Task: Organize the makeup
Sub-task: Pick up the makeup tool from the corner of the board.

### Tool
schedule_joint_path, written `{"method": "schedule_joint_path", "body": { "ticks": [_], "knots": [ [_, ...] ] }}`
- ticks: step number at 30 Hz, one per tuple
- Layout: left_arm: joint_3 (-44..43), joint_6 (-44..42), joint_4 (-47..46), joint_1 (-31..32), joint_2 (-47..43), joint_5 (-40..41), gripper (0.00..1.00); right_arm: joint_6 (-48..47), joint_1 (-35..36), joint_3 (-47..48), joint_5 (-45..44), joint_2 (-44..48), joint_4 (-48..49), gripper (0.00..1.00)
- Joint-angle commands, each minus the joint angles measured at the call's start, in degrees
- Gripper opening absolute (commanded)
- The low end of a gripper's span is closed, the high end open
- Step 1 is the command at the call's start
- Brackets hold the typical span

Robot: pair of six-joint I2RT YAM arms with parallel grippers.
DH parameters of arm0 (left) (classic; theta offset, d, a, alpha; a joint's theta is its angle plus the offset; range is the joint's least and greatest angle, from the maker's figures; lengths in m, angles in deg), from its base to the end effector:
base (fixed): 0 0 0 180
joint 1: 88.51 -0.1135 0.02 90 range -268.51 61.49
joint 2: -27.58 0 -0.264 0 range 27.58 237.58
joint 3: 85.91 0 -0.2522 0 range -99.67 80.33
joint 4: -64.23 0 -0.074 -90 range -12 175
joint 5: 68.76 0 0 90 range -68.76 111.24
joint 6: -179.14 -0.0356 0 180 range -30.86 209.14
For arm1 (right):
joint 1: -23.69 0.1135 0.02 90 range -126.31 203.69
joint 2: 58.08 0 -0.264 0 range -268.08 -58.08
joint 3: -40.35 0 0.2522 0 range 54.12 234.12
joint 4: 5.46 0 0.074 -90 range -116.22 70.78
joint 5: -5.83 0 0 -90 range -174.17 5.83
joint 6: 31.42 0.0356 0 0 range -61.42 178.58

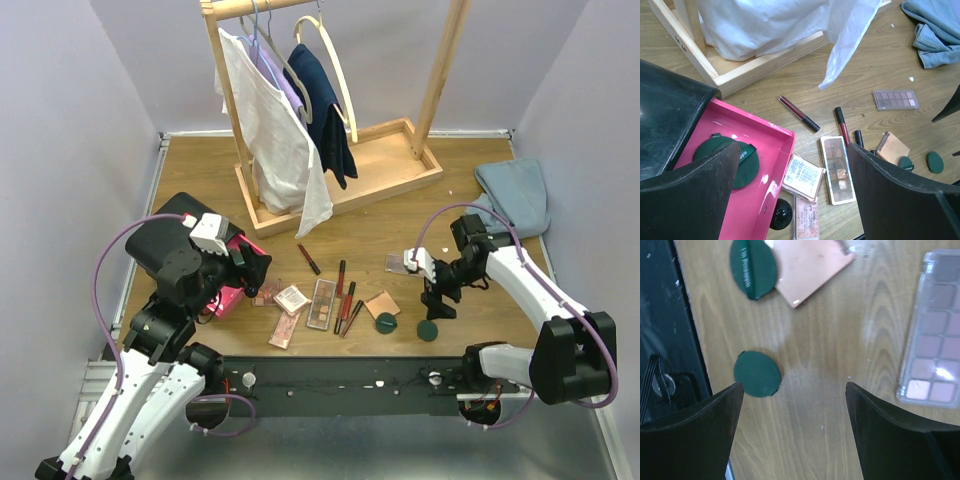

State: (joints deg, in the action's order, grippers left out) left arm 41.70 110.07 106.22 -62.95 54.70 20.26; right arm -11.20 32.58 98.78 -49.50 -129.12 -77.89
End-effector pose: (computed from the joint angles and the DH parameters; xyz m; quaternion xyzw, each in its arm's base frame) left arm 0.1062 -0.0515 0.3100 0.0375 0.8015 -0.2418 0.5456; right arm 0.1839 0.0493 0.2052 -0.6145 0.7295 0.2357 0.1864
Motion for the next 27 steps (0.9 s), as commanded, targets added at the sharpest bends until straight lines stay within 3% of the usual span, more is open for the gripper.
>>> {"method": "schedule_joint_path", "body": {
  "ticks": [1, 17, 27],
  "knots": [
    [0.58, -0.63, -1.42, -0.34, -1.36, -1.84, 0.97, -8.27, -0.10, -2.56, -0.57, 1.79, -4.78, 0.90],
    [0.84, -0.54, -1.60, -0.34, -1.45, -2.10, 0.98, -9.24, 3.24, -4.59, 1.45, 0.12, -4.43, 0.89],
    [0.93, -0.54, -1.60, -0.42, -1.80, -2.28, 0.99, -6.16, 7.98, -3.88, 0.22, -4.54, -1.10, 0.80]
  ]
}}
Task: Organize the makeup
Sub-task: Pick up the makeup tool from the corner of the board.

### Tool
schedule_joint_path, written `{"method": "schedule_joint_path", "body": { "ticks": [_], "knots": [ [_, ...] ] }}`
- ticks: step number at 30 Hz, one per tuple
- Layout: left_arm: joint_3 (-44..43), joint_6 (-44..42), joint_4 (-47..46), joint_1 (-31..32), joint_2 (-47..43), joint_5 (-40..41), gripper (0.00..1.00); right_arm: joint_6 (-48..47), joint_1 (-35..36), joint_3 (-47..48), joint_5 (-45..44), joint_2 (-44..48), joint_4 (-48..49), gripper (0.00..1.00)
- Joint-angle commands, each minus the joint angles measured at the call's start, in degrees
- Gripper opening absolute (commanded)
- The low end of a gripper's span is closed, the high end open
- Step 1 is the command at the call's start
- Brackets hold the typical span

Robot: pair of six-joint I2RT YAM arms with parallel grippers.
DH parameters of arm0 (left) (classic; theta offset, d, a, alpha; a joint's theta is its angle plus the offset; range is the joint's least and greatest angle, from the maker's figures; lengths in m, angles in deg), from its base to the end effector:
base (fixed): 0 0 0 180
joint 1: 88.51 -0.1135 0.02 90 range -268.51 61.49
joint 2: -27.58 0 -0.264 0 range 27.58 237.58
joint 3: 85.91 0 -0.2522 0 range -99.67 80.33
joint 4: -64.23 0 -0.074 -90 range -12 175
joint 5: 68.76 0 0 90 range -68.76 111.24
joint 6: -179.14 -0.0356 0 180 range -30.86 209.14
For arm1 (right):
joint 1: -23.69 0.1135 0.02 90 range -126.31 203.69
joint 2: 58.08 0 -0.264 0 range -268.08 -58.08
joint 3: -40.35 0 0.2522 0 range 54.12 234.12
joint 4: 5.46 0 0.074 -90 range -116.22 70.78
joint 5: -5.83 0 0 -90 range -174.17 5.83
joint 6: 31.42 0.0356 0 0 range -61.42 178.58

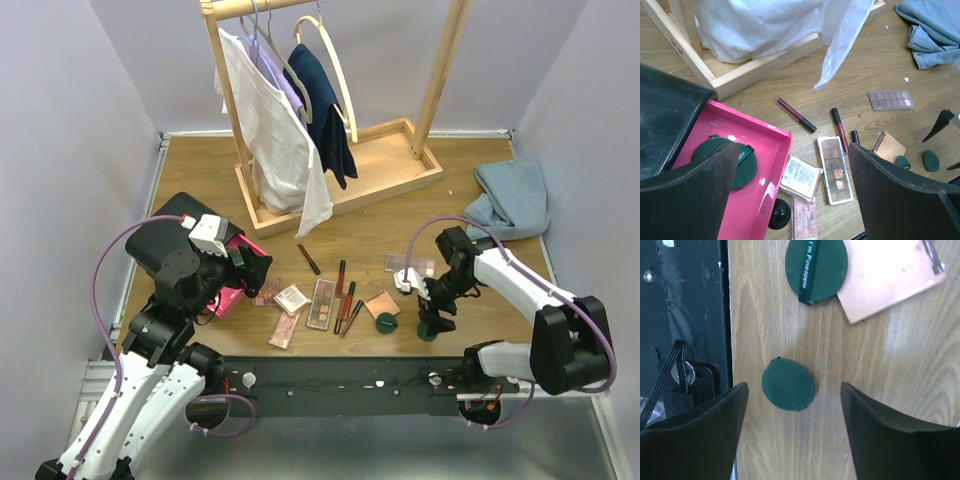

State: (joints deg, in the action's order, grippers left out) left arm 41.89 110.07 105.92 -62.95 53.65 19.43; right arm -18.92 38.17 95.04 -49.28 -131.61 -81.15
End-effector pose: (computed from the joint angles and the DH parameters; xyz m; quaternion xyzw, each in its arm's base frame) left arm 0.1031 -0.0506 0.3112 0.0417 0.7952 -0.2502 0.5507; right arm 0.1650 0.0636 0.1823 -0.6774 0.6708 0.2751 0.1244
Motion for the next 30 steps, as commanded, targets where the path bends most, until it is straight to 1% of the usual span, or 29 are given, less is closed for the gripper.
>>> {"method": "schedule_joint_path", "body": {
  "ticks": [1, 5, 10, 11, 12, 14, 15, 17, 18, 20, 21, 23, 24, 26, 27, 30],
  "knots": [
    [0.82, -0.54, -1.38, -0.42, -0.66, -1.54, 0.99, 2.77, 3.00, -0.06, -0.87, -2.92, 2.86, 0.79],
    [0.73, -0.54, -1.38, -0.34, -0.66, -1.80, 0.99, 5.42, 5.99, -0.67, -5.35, -3.98, 6.82, 0.75],
    [0.91, -0.45, -1.47, -0.34, -0.93, -2.06, 0.99, 6.13, 8.81, -2.52, -12.20, -3.63, 11.04, 0.69],
    [0.82, -0.45, -1.47, -0.42, -0.84, -2.15, 0.99, 6.13, 9.16, -2.78, -12.65, -3.80, 11.22, 0.67],
    [0.82, -0.54, -1.55, -0.34, -0.93, -2.24, 0.99, 6.21, 9.77, -2.78, -12.92, -3.98, 11.31, 0.63],
    [0.82, -0.54, -1.55, -0.42, -1.01, -2.33, 0.99, 6.91, 10.30, -2.87, -13.27, -4.24, 11.31, 0.59],
    [0.91, -0.45, -1.56, -0.42, -0.93, -2.41, 0.99, 7.09, 10.74, -2.96, -13.27, -4.42, 11.48, 0.55],
    [0.82, -0.45, -1.55, -0.34, -1.02, -2.42, 0.99, 7.09, 11.09, -2.96, -13.36, -4.33, 11.57, 0.51],
    [0.82, -0.45, -1.64, -0.34, -1.10, -2.42, 0.99, 7.09, 11.62, -3.05, -13.36, -4.51, 11.66, 0.45],
    [0.99, -0.45, -1.64, -0.34, -1.19, -2.50, 0.99, 7.18, 12.06, -3.13, -13.62, -4.77, 11.83, 0.40],
    [0.99, -0.45, -1.56, -0.34, -1.19, -2.50, 0.99, 7.27, 12.50, -3.22, -13.71, -5.03, 12.01, 0.34],
    [0.91, -0.54, -1.56, -0.42, -1.28, -2.50, 0.99, 7.53, 12.76, -3.22, -13.80, -5.74, 12.10, 0.27],
    [0.99, -0.45, -1.56, -0.34, -1.28, -2.42, 0.99, 7.62, 13.11, -3.22, -13.80, -5.91, 12.36, 0.19],
    [0.91, -0.45, -1.56, -0.34, -1.28, -2.50, 0.99, 7.88, 13.29, -3.31, -13.63, -6.09, 12.45, 0.10],
    [0.91, -0.45, -1.64, -0.42, -1.37, -2.50, 0.99, 8.06, 13.38, -3.40, -13.45, -6.09, 12.80, 0.01],
    [0.91, -0.54, -1.64, -0.34, -1.10, -2.68, 0.99, 9.29, 13.38, -3.84, -13.10, -4.43, 14.02, 0.01]
  ]
}}
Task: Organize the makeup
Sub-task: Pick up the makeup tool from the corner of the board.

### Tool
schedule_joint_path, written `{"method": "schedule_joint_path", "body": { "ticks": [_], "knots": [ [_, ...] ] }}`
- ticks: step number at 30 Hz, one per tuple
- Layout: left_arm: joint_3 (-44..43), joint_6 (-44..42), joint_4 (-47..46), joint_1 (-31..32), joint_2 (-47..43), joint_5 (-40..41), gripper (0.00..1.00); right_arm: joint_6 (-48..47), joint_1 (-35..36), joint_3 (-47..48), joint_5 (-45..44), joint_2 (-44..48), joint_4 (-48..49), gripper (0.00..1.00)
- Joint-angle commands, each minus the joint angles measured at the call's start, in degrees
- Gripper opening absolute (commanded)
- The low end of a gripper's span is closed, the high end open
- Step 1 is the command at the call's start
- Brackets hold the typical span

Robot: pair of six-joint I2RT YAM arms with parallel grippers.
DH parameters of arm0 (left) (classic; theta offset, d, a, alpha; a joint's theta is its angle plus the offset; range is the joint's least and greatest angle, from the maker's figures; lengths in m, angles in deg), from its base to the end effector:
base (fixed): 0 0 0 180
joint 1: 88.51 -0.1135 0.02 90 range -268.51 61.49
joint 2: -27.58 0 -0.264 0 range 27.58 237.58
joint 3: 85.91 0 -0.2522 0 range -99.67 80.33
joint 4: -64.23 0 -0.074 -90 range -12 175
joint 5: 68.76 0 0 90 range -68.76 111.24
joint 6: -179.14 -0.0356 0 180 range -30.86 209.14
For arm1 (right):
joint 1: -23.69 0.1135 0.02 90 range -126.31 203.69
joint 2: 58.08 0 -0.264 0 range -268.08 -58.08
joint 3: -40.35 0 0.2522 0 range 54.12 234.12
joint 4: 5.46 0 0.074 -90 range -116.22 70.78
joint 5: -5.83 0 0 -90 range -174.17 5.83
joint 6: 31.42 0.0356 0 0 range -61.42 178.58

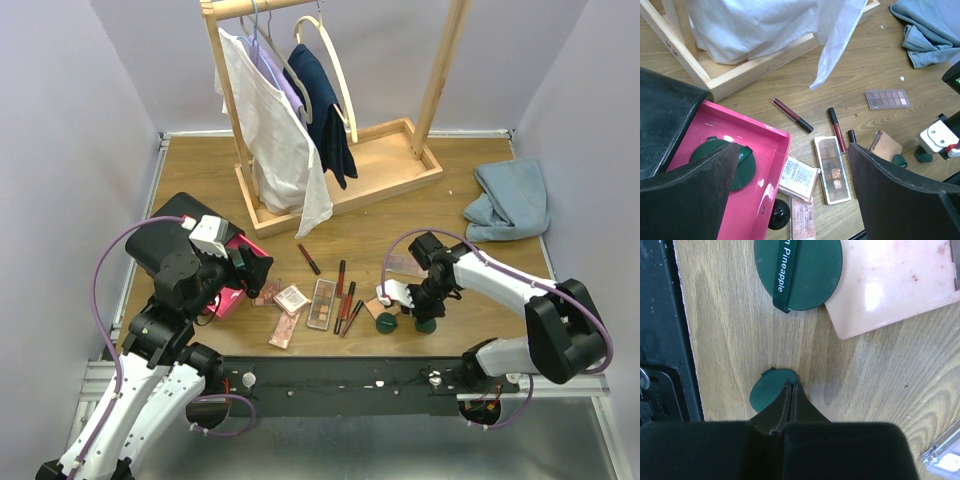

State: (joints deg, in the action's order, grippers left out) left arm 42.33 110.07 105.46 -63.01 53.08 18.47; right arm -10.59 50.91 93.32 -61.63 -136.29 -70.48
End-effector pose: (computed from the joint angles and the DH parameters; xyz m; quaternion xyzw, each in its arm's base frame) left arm 0.1019 -0.0505 0.3104 0.0463 0.7917 -0.2576 0.5519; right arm 0.1660 0.1007 0.1575 -0.7307 0.6541 0.1833 0.0679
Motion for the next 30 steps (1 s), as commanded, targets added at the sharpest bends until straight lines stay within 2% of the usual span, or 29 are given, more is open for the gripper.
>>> {"method": "schedule_joint_path", "body": {
  "ticks": [1, 14, 19, 23, 28, 30],
  "knots": [
    [0.56, -0.54, -1.18, -0.36, -0.62, -1.89, 0.99, 2.53, 0.64, -2.20, -0.92, 0.87, 3.97, 0.01],
    [1.00, 0.78, -3.38, -0.36, 0.96, -8.83, 0.99, 18.09, 0.64, 2.90, 0.92, 11.50, 7.32, 0.00],
    [2.05, 6.57, -8.03, -0.36, 2.62, -18.12, 0.97, 24.94, 0.64, 6.93, 3.38, 12.12, 7.76, 0.00],
    [1.44, 10.00, -9.44, 0.52, 3.86, -22.54, 0.93, 29.61, 0.55, 10.80, 6.80, 13.09, 8.11, 0.00],
    [2.05, 14.22, -14.09, 5.60, 4.91, -21.85, 0.88, 31.80, -0.50, 14.15, 14.71, 12.92, 7.76, 0.00],
    [2.23, 15.63, -15.59, 11.83, 6.14, -17.31, 0.87, 32.51, -1.03, 14.59, 19.01, 12.39, 7.85, 0.00]
  ]
}}
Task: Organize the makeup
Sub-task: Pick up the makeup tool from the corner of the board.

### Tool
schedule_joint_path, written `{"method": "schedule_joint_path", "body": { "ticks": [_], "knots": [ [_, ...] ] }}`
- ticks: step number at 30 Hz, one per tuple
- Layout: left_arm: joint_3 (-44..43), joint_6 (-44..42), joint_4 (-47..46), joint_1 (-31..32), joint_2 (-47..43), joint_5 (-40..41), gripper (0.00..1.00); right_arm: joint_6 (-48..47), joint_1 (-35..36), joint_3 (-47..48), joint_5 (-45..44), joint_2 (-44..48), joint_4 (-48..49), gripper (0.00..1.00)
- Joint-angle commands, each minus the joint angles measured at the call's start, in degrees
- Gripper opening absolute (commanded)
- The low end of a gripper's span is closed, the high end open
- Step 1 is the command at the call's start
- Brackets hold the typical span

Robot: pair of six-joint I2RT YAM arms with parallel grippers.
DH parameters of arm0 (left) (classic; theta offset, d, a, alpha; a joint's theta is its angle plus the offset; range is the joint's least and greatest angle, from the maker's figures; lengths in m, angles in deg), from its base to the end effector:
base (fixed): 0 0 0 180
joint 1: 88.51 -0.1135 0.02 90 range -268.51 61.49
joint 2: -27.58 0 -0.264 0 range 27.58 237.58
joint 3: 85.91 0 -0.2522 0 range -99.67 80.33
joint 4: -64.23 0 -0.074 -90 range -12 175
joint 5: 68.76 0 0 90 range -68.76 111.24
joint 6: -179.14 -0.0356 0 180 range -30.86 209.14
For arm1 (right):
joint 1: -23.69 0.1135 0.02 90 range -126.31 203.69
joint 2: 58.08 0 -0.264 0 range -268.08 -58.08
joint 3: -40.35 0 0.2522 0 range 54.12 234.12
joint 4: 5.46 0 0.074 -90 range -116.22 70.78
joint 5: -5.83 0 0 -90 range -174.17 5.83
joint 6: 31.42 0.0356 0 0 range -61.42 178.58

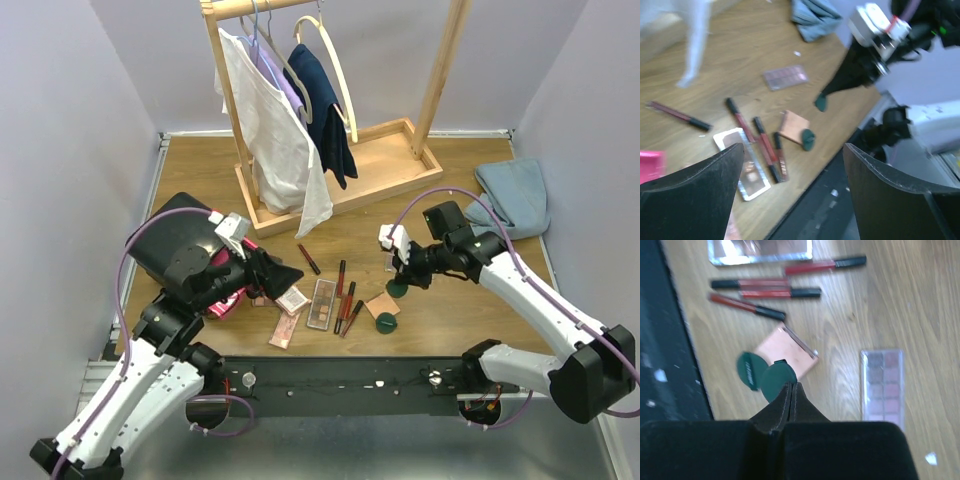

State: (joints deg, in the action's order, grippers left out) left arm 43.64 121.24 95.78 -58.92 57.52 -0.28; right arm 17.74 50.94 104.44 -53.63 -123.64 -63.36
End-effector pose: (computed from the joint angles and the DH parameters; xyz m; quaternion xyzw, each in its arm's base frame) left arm 0.1088 -0.0768 0.3131 0.1021 0.7607 -0.4440 0.4624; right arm 0.1839 0.1151 0.2573 -0.5785 0.7320 0.2221 0.2831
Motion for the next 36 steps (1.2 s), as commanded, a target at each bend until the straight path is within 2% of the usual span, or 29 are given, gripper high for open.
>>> {"method": "schedule_joint_path", "body": {
  "ticks": [1, 3, 6, 11, 22, 29, 32, 35, 36],
  "knots": [
    [0.92, 4.64, -7.22, 10.29, 3.62, 3.92, 0.87, 4.54, -1.66, 3.64, 12.51, -0.71, 0.72, 0.00],
    [0.83, 4.90, -8.63, 17.83, 6.18, 9.62, 0.86, 5.51, -2.37, 3.81, 16.81, -1.32, 0.64, 0.01],
    [0.91, 6.13, -13.02, 24.35, 12.15, 12.63, 0.82, 5.16, -4.39, 3.73, 22.70, -1.68, -0.15, 0.01],
    [0.39, 7.45, -20.50, 29.38, 22.09, 15.45, 0.78, 3.14, -6.24, 1.98, 27.54, -1.41, -0.86, 0.00],
    [-3.03, 9.74, -30.43, 32.64, 37.63, 14.66, 0.72, 0.24, -9.40, -2.16, 33.96, -0.53, 0.20, 0.00],
    [-7.17, 8.77, -30.44, 33.08, 44.59, 15.01, 0.64, -2.40, -9.93, -2.34, 35.46, -0.01, -1.39, 0.00],
    [-8.66, 7.90, -30.17, 33.08, 46.53, 14.75, 0.59, -2.93, -10.19, -2.51, 35.72, 0.26, -1.56, 0.01],
    [-9.80, 7.28, -29.73, 33.17, 47.94, 14.40, 0.46, -3.63, -10.28, -2.60, 35.99, 0.43, -1.91, 0.01],
    [-9.98, 7.19, -29.56, 33.08, 48.11, 14.40, 0.38, -3.63, -10.37, -2.60, 35.99, 0.52, -2.09, 0.00]
  ]
}}
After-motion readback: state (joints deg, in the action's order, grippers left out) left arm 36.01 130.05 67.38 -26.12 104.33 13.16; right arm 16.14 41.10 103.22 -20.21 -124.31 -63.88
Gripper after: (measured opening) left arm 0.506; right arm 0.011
